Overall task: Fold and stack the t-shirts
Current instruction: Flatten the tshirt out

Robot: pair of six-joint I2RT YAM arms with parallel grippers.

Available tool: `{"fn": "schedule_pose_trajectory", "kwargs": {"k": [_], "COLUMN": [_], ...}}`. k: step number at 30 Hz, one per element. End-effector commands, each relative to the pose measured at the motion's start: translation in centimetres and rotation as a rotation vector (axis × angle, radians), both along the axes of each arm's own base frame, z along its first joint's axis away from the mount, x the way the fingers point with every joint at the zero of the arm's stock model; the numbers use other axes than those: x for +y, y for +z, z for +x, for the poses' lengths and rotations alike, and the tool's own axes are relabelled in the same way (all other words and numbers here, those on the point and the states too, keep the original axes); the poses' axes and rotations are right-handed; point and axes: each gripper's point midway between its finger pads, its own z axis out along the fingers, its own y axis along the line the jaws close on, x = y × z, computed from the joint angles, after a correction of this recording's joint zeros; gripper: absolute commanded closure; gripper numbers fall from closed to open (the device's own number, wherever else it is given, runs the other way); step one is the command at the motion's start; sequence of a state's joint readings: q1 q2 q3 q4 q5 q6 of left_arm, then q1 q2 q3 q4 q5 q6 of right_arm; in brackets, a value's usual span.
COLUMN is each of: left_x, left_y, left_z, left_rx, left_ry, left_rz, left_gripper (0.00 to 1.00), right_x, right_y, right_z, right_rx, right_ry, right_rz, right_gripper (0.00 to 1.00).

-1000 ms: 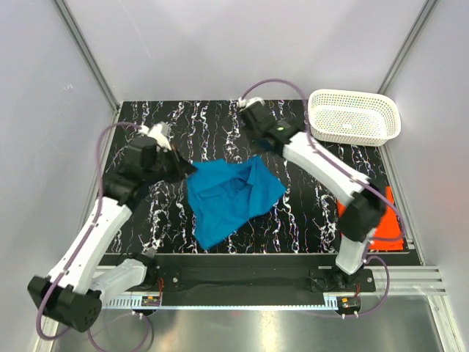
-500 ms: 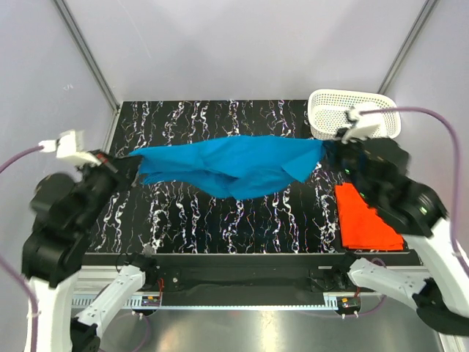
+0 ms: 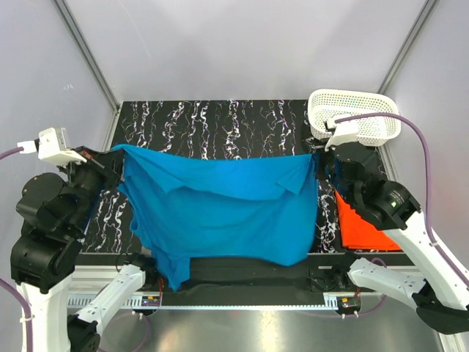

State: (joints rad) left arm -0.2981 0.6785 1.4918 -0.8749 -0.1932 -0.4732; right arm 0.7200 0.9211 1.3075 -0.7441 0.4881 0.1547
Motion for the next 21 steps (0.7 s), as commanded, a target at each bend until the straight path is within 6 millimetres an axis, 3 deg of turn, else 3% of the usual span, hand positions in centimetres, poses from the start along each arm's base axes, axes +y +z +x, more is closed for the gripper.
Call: {"fn": "schedule_pose_trajectory", "kwargs": {"k": [1, 6, 9, 13, 16, 18, 19, 21], "left_x": [1.8, 1.7, 1.8, 2.3, 1.7, 1.2, 1.1, 0.6], "left_y": [4.2, 4.3, 4.4, 6.3, 7.2, 7.4, 7.6, 7.6], "left_z": [-1.3, -2.5, -3.3, -4.9, -4.7, -3.9, -3.4, -0.8], "left_rx": [-0.132, -0.145, -0.152, -0.171, -0.169, -0.159, -0.157, -0.12], "left_ry": [0.071, 0.05, 0.042, 0.05, 0.022, 0.012, 0.011, 0.017], "left_rz": [-0.004, -0.027, -0.05, -0.094, -0.113, -0.103, -0.082, -0.039], "left_gripper": [1.0, 1.0, 1.0, 1.0, 1.0, 1.0, 1.0, 1.0], "right_x": [-1.7, -2.9, -3.5, -4.6, -5.1, -5.6, -5.4, -5.9], "right_y": [3.4, 2.4, 2.8, 3.4, 4.2, 4.8, 4.7, 6.3], "right_z": [-0.7, -3.2, -5.1, -6.8, -6.6, -5.4, -4.3, -2.7], "right_rx": [-0.113, -0.073, -0.057, -0.046, -0.059, -0.076, -0.067, -0.123], "right_ry": [-0.051, -0.032, -0.018, -0.042, -0.069, -0.127, -0.154, -0.219], "right_rz": [0.081, 0.124, 0.203, 0.294, 0.293, 0.241, 0.202, 0.154], "right_gripper": [1.0, 1.0, 1.0, 1.0, 1.0, 1.0, 1.0, 1.0]}}
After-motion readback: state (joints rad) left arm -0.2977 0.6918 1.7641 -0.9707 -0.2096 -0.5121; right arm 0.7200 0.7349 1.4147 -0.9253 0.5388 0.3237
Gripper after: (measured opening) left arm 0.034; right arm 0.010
